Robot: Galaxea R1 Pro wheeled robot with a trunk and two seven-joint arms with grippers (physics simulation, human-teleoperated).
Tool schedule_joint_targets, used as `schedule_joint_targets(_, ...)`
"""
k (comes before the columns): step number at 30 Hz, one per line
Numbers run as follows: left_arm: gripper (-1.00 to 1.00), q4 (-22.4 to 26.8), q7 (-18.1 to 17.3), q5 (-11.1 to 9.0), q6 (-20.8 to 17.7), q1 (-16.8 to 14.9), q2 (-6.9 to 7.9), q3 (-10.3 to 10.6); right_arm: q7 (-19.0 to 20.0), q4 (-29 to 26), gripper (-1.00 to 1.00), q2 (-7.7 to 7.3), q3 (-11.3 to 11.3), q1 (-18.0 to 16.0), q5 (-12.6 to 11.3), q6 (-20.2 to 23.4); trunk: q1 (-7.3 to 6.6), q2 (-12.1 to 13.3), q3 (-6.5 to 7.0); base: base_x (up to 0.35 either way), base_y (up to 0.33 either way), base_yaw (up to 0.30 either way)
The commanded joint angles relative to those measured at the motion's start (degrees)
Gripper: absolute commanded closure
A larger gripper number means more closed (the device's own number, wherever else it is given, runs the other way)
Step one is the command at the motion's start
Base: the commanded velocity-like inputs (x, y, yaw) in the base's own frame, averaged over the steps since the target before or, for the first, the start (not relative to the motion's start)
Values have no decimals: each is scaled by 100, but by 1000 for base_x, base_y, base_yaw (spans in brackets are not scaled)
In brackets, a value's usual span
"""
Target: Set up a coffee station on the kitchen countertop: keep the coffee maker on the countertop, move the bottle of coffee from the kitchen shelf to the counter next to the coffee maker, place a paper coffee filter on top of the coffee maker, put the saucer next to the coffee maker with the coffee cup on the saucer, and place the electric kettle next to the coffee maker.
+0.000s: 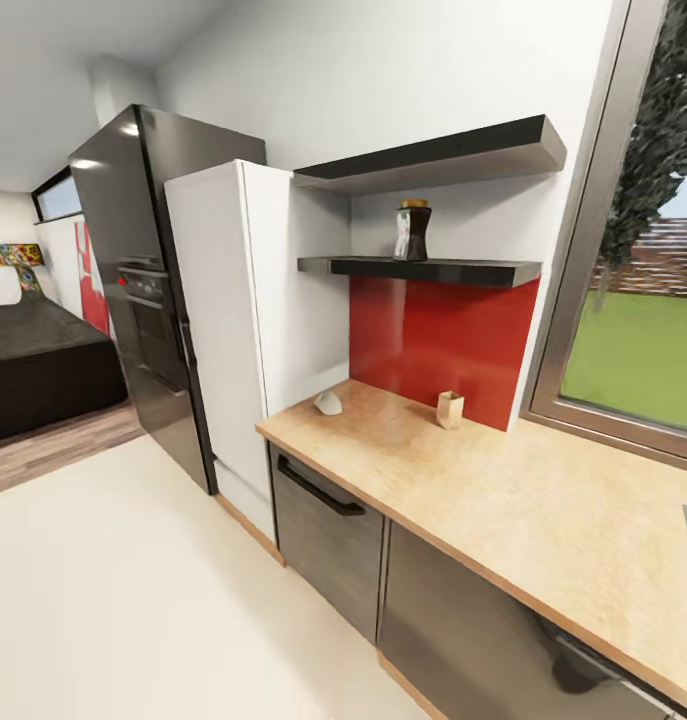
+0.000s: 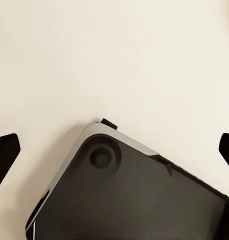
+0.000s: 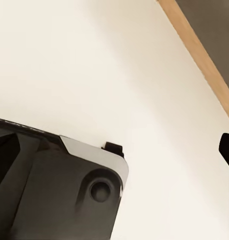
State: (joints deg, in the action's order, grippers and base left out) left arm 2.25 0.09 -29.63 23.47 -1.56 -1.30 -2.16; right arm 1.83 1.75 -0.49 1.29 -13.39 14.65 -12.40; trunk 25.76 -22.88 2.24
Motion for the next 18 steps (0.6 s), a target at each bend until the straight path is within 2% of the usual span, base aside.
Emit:
schedule_joint_targets(1,-100,-5,2,11,17,-2,-2,-22,10,20,-100,-3,11,-6,3,-35,2,-4,-4,0,0,282)
schedule_joint_targets(8,-100,-5,6,10,11,-2,-2,-22,10,20,-100,-4,11,-6,3,-43,2,-4,-17,0,-20,251)
schedule_joint_targets(14,-100,-5,6,19,5,-2,-2,-22,10,27,-100,-45,11,-6,3,-44,2,-4,-17,64,-259,166)
schedule_joint_targets(18,-100,-5,5,19,11,-2,-2,-22,10,27,-100,-48,11,-6,3,-36,2,-4,-17,29,-103,278)
